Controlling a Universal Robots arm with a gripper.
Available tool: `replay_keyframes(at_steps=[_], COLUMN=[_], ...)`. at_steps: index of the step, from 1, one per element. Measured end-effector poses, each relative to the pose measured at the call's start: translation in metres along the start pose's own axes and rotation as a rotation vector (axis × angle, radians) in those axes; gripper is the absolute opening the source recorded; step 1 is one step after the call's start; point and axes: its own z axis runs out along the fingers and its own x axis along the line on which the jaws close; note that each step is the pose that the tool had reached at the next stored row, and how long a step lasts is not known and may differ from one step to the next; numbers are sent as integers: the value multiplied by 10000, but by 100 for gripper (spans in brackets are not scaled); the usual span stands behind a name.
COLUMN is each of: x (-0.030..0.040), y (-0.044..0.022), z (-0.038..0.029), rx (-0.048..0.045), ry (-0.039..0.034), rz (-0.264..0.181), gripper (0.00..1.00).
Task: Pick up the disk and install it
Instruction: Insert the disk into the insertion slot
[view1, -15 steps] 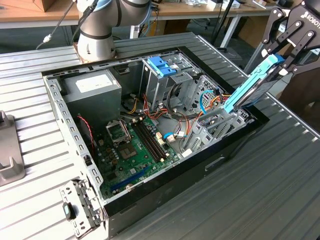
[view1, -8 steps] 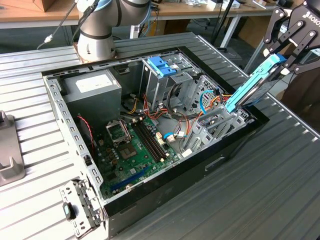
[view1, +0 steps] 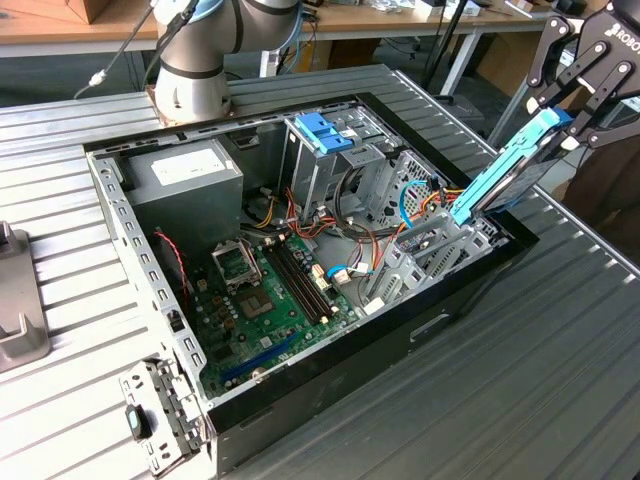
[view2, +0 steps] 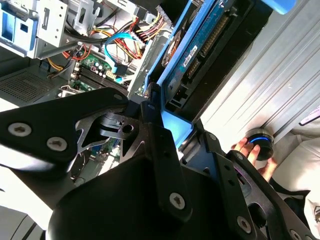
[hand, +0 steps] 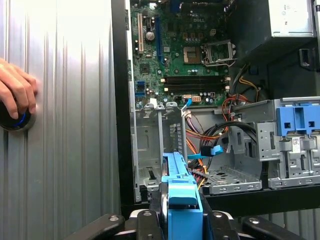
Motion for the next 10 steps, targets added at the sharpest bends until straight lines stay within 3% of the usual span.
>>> replay_keyframes(at_steps=[2,10], x=[1,8], y=[11,209], z=[10,33], rx=[1,0], ry=[3,2], rz=[1,1], gripper=[37,37])
